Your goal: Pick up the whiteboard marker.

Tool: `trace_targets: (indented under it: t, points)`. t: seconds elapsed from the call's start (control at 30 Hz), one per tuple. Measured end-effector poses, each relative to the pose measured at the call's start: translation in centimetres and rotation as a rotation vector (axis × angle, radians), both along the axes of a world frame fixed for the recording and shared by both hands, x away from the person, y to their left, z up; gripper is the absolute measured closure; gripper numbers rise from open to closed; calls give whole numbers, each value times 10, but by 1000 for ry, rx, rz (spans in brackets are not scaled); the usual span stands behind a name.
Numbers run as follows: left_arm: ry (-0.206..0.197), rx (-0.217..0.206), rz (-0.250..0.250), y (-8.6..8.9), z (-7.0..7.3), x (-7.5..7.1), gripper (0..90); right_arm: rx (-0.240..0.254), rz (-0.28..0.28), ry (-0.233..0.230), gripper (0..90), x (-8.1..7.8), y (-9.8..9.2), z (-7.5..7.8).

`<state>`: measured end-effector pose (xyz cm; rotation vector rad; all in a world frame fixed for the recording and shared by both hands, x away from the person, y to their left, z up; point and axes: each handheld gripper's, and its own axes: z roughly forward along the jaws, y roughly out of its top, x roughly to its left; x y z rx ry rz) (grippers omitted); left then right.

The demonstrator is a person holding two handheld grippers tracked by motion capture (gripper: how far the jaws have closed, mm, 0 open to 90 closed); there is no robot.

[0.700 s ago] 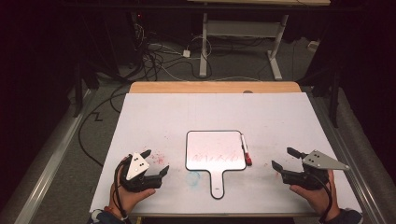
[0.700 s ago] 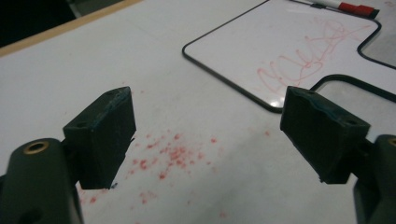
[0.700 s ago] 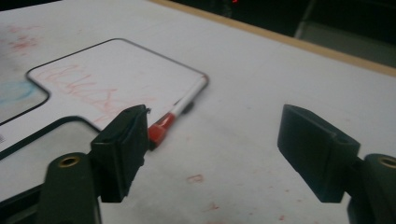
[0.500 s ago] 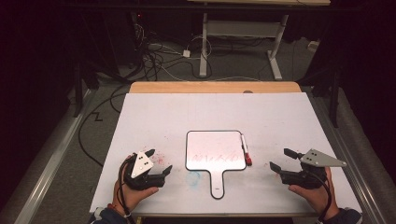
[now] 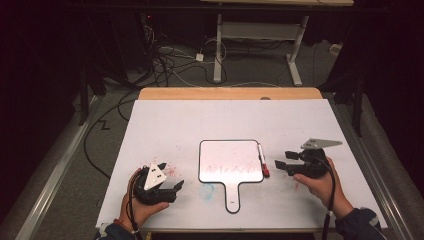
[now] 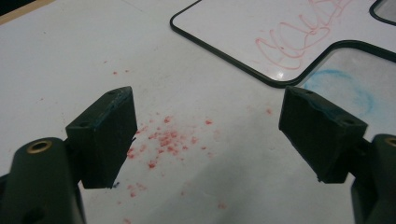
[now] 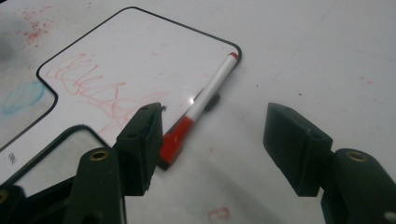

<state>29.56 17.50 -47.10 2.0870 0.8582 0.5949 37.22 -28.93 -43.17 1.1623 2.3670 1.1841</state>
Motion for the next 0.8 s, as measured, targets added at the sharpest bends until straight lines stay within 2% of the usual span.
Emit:
trace_targets:
  t: [0.2,0.33,0.43,0.5,0.6,0.67,0.7,0.73,0.8]
  points:
    - [5,23,-13,-3,-2,0,180,-23,-3,115,433,49,23,-9]
    - [8,20,-9,-1,-2,0,180,-46,-20,188,465,70,38,-21]
    - [13,21,-7,-1,-4,0,180,-61,-21,221,510,78,46,-28]
    - [15,22,-9,-1,-4,0,181,-78,-27,213,565,80,49,-27]
    - [19,27,-10,-2,-4,0,181,-86,-4,212,678,79,53,-28]
    - [22,30,-12,-3,-4,0,181,-49,20,239,740,79,53,-28]
    - [22,31,-13,-3,-4,0,181,-63,19,229,753,77,55,-28]
    - [23,31,-15,-4,-4,0,180,-77,11,218,805,76,56,-27]
    - [25,31,-18,-4,-4,0,180,-73,20,212,811,76,55,-26]
